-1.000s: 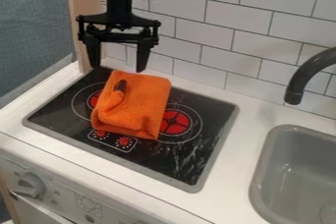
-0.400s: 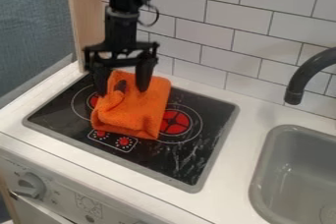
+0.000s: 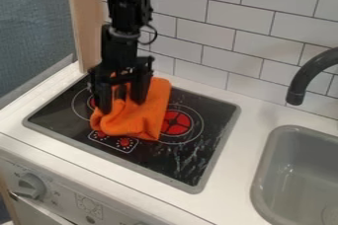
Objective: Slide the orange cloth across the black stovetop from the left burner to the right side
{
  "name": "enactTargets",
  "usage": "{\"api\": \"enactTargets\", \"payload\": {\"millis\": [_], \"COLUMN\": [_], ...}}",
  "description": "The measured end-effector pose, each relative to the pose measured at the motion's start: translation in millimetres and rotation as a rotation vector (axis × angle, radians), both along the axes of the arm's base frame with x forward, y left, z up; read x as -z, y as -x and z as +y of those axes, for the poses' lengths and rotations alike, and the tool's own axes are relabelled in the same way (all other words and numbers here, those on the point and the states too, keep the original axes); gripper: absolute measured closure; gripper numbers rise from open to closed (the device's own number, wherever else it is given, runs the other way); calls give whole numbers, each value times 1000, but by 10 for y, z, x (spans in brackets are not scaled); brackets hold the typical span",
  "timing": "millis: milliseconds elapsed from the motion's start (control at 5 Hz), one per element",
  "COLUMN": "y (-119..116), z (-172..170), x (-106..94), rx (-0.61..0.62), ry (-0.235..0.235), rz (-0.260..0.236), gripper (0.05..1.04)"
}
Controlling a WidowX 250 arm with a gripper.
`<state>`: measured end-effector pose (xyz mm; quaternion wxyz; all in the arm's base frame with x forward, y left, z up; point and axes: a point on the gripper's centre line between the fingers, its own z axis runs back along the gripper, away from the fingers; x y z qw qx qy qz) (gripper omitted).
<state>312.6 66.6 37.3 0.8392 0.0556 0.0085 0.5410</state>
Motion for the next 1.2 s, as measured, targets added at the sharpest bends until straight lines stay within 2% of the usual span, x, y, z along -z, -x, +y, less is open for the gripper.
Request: {"api": "enactTargets", "payload": {"millis": [200, 400, 600, 800, 1000, 1200], "y": [-23, -59, -110, -199, -238, -240], "z": [32, 39, 52, 106, 109, 87], "x": [114, 194, 225, 264, 275, 281], "rx": [-60, -46, 37, 291, 444, 648], "ry": [-28, -56, -47, -12, -17, 9], "rz": [0, 11, 16, -39, -56, -41], "gripper": [85, 85, 85, 85, 85, 85]}}
